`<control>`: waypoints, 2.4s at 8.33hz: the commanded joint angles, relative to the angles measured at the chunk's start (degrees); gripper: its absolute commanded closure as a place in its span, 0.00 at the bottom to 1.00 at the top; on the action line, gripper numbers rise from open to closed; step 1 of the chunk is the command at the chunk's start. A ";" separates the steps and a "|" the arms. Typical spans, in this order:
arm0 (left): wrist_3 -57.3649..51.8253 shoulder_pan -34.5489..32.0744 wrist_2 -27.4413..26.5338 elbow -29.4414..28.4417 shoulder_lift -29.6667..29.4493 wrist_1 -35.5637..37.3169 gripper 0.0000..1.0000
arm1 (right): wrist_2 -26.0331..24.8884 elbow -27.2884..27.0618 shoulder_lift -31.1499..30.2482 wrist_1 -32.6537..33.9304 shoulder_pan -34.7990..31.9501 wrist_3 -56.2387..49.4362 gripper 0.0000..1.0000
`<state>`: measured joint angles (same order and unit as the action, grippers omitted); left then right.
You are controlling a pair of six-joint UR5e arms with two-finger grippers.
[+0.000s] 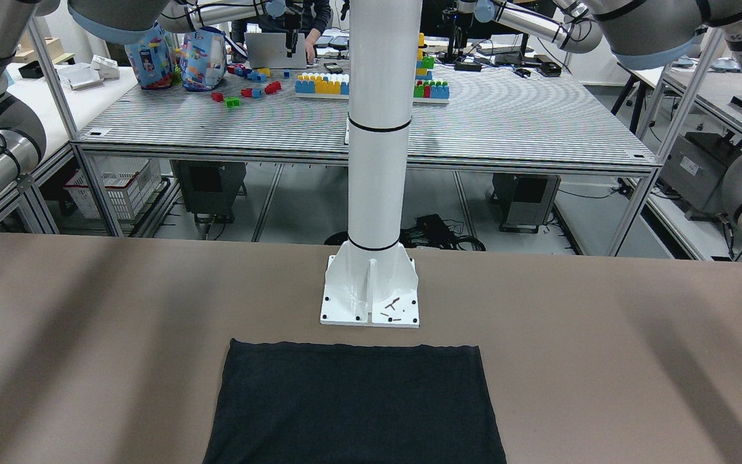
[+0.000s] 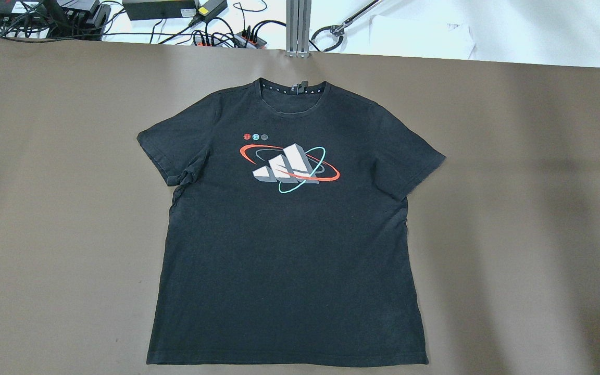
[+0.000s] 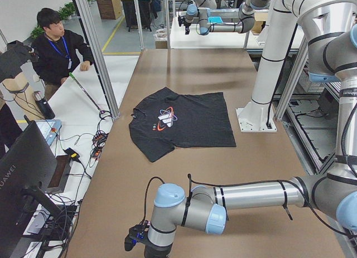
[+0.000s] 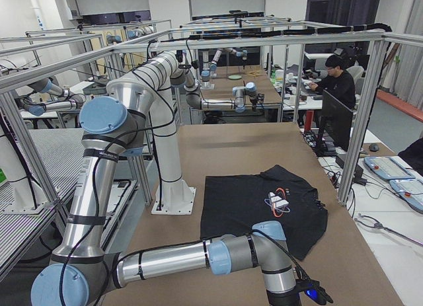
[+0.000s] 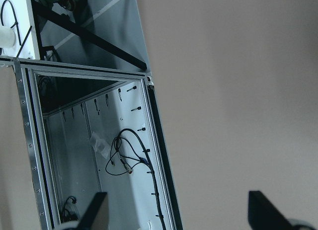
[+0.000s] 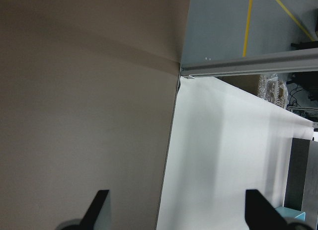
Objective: Fold clothes
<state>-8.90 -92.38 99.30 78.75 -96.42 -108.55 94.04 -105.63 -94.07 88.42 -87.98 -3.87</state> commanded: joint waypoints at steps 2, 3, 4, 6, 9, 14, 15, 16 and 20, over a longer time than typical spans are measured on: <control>-0.85 0.18 0.01 -0.17 -0.08 -0.09 0.00 | -0.09 0.16 -0.06 0.00 0.00 0.00 0.05; -0.25 0.18 0.10 0.00 -0.52 0.00 0.00 | -0.09 -0.10 -0.14 -0.09 0.00 -0.35 0.05; -0.24 0.27 0.10 0.27 -0.95 -0.09 0.00 | -0.09 -0.19 -0.14 -0.44 0.00 -0.53 0.05; -0.15 1.23 0.71 0.27 -4.02 -0.09 0.00 | 0.08 -0.19 0.47 -7.34 1.31 -0.26 0.05; 1.25 3.96 0.28 -0.08 -8.59 -1.22 0.00 | 4.79 0.42 0.03 -17.50 3.78 0.96 0.05; 2.05 4.05 0.72 -2.11 -5.62 -9.91 0.00 | 6.33 1.39 -1.37 -18.28 3.87 2.90 0.05; 3.09 4.05 0.89 -2.19 -5.62 -11.41 0.00 | 6.41 1.30 -1.46 -19.07 3.87 2.55 0.05; 3.10 4.13 0.98 -1.85 -6.05 -11.86 0.00 | 6.41 1.82 -1.81 -19.86 3.87 2.46 0.05; 15.95 14.47 6.59 -2.80 -8.25 -18.69 0.00 | 6.59 12.52 4.74 -26.46 10.25 7.71 0.06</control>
<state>-2.44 -83.87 102.92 76.71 -104.23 -122.61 100.50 -98.99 -94.13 64.11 -81.98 0.49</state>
